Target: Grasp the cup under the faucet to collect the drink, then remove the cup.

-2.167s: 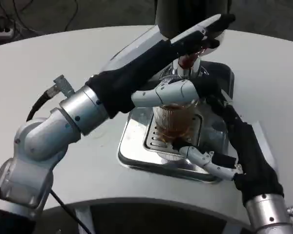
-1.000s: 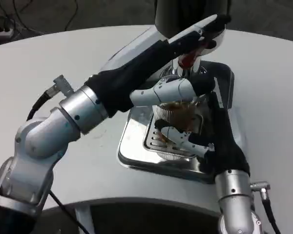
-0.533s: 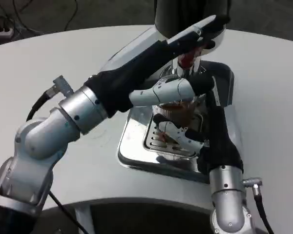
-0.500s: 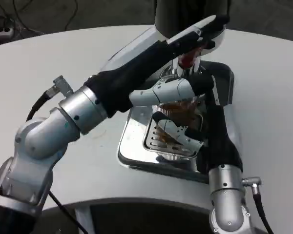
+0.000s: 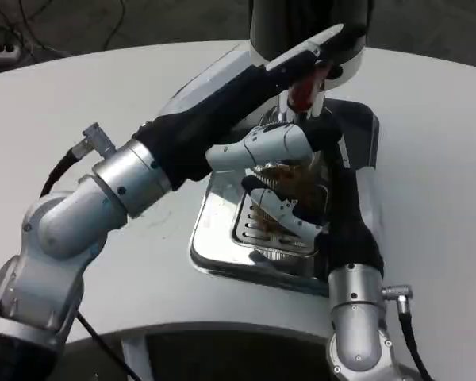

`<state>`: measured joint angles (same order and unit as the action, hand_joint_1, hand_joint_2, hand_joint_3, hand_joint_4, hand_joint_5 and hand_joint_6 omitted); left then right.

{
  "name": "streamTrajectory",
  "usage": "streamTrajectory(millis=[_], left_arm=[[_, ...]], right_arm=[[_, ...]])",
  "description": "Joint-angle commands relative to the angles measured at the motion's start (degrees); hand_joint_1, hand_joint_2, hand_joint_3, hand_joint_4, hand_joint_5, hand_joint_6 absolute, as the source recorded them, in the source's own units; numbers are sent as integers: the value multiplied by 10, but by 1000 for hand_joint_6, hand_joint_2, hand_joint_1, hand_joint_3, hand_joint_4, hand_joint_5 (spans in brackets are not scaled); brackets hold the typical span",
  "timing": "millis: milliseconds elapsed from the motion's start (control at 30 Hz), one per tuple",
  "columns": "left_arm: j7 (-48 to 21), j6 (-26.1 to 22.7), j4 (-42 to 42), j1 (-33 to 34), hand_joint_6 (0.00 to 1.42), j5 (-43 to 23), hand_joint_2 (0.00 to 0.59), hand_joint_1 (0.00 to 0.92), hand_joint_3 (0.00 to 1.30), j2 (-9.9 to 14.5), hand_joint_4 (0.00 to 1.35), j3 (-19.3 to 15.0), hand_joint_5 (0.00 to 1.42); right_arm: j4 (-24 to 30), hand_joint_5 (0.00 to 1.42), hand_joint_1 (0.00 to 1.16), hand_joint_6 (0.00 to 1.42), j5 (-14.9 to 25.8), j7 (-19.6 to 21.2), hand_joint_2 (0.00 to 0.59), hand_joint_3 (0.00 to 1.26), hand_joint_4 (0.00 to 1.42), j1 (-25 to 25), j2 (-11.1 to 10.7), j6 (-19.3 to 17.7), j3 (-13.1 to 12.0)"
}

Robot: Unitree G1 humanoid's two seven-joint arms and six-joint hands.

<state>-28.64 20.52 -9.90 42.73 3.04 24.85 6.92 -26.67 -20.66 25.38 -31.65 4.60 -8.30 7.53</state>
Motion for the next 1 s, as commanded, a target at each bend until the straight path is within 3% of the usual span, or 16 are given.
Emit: streamTrajectory(millis=[33,400,467,800,1000], left_arm=[[-9,2,-10,-10,74,14,100,0,77,12,46,1,150],[-11,3,-13,-13,74,11,111,0,79,15,46,-3,150],[-11,3,-13,-13,74,11,112,0,79,15,46,-2,150],[-13,0,-18,-12,74,5,112,0,79,12,46,-2,150],[-18,-27,-28,-22,63,-43,112,0,79,-12,35,-20,141]], right_arm=[[-22,190,765,184,1,9,152,76,193,-10,13,-10,6],[-47,274,784,239,2,31,164,103,275,-21,13,-22,5],[-47,367,788,294,2,33,160,157,355,-19,13,-23,5],[-46,544,819,458,0,46,163,314,502,-11,12,-29,5],[-44,660,844,566,-1,52,165,460,609,-6,12,-33,5]])
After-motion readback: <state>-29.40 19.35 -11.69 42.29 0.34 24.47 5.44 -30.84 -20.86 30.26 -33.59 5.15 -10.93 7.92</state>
